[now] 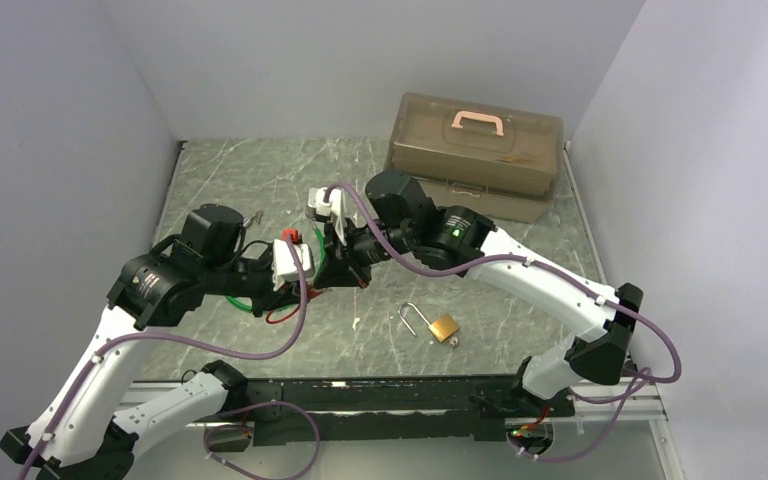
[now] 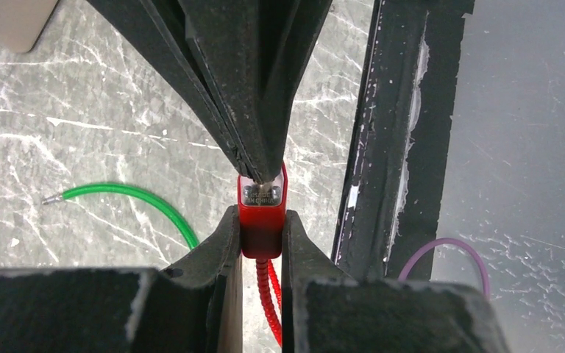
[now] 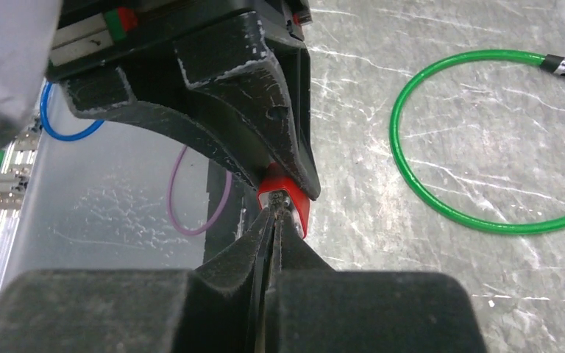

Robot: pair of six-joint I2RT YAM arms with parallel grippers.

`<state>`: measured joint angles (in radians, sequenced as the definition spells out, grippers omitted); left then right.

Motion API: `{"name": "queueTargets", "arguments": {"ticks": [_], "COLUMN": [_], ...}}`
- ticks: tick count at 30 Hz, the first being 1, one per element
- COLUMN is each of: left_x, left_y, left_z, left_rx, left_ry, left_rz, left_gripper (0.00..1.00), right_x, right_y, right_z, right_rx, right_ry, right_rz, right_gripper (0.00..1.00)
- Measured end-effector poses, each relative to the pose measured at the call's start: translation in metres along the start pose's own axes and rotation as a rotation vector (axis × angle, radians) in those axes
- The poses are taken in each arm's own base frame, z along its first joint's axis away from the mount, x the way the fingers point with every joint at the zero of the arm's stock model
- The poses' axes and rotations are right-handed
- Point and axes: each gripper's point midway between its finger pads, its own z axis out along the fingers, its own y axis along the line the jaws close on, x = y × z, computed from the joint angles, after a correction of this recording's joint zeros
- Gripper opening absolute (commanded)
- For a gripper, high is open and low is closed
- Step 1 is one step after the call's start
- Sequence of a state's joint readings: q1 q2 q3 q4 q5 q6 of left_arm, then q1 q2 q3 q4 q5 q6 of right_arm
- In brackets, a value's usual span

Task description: Unlock with the key

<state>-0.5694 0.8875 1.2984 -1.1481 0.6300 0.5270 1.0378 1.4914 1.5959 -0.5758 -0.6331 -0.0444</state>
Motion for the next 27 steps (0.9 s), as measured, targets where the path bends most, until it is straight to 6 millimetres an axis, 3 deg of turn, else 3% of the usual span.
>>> {"name": "queueTargets", "arguments": {"ticks": [15,27], "left_x": [0.009,0.003], "left_y": [0.017,0.048], "left_z": [-0.008,-0.015], "left_rx": [-0.128,-0.307], "left_ry": [0.068,0.126], "left_rz": [0.058,0.250], "left_gripper": [0.00,0.00], "right_x": [-0.002,-0.016], "right_y": [-0.017,-0.043], "right_z": [0.013,0.013], "right_rx": [0.100,0.109], "right_ry": [-0.008,-0.137], "right_rz": [0.223,0.597], "right_gripper": [0.00,0.00]}}
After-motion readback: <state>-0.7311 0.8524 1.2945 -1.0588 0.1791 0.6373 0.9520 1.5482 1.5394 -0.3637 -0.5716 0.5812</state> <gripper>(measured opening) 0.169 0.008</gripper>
